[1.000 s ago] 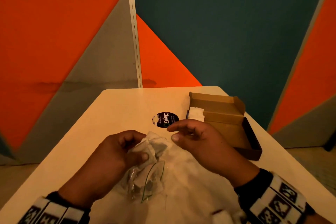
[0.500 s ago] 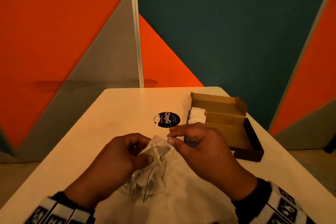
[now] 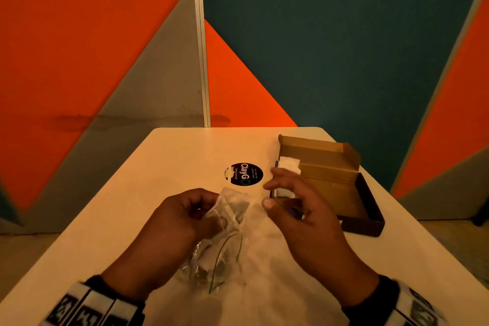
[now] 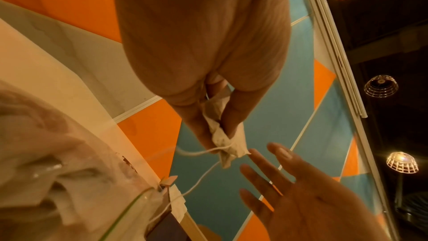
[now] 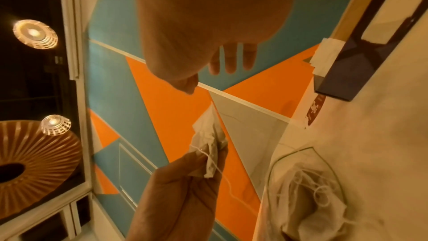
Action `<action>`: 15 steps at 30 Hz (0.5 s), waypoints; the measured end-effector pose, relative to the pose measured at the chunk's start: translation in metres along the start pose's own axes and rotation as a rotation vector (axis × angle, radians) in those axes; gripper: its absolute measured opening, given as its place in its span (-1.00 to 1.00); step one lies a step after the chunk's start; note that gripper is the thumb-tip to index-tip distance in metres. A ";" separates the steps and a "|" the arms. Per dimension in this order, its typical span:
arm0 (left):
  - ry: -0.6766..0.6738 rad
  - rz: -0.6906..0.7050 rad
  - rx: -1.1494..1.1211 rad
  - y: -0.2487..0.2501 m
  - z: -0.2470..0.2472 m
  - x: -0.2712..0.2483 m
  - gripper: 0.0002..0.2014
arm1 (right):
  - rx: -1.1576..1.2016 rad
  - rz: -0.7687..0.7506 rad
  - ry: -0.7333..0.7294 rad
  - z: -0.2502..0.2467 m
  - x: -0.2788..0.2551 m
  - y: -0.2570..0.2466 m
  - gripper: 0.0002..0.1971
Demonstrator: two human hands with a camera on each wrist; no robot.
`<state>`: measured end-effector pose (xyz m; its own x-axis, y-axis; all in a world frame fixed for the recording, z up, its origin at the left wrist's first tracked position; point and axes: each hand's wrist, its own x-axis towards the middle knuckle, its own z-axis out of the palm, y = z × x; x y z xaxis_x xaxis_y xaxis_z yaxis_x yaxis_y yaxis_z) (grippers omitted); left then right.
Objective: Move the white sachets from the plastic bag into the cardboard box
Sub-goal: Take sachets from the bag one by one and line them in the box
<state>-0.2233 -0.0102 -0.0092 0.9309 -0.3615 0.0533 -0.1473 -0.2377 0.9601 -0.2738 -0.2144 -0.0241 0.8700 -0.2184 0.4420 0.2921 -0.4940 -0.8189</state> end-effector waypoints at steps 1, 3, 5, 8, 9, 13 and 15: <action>-0.006 0.003 -0.009 0.001 0.002 0.000 -0.74 | 0.056 0.011 -0.064 0.003 0.001 -0.002 -0.79; -0.009 0.006 -0.052 0.003 0.005 0.000 -0.75 | 0.137 0.053 -0.190 0.009 0.003 -0.005 -0.74; -0.006 0.005 -0.073 0.006 0.008 -0.001 -0.75 | 0.162 0.094 -0.220 0.016 0.004 -0.007 -0.70; 0.027 -0.005 -0.113 0.004 0.009 0.000 -0.71 | 0.171 0.161 -0.192 0.022 0.007 -0.007 -0.69; 0.049 -0.009 -0.116 0.003 0.008 0.001 -0.69 | 0.155 0.170 -0.186 0.023 0.006 -0.007 -0.69; 0.144 -0.045 -0.192 0.005 0.004 0.002 -0.75 | 0.050 0.170 -0.140 0.022 0.006 -0.003 -0.71; 0.203 -0.027 -0.140 0.007 0.000 0.002 -0.85 | -0.026 0.151 -0.116 0.017 0.007 -0.001 -0.77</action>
<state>-0.2221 -0.0132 -0.0024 0.9841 -0.1645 0.0678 -0.0870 -0.1127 0.9898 -0.2616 -0.2008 -0.0262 0.9435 -0.1945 0.2684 0.1454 -0.4849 -0.8624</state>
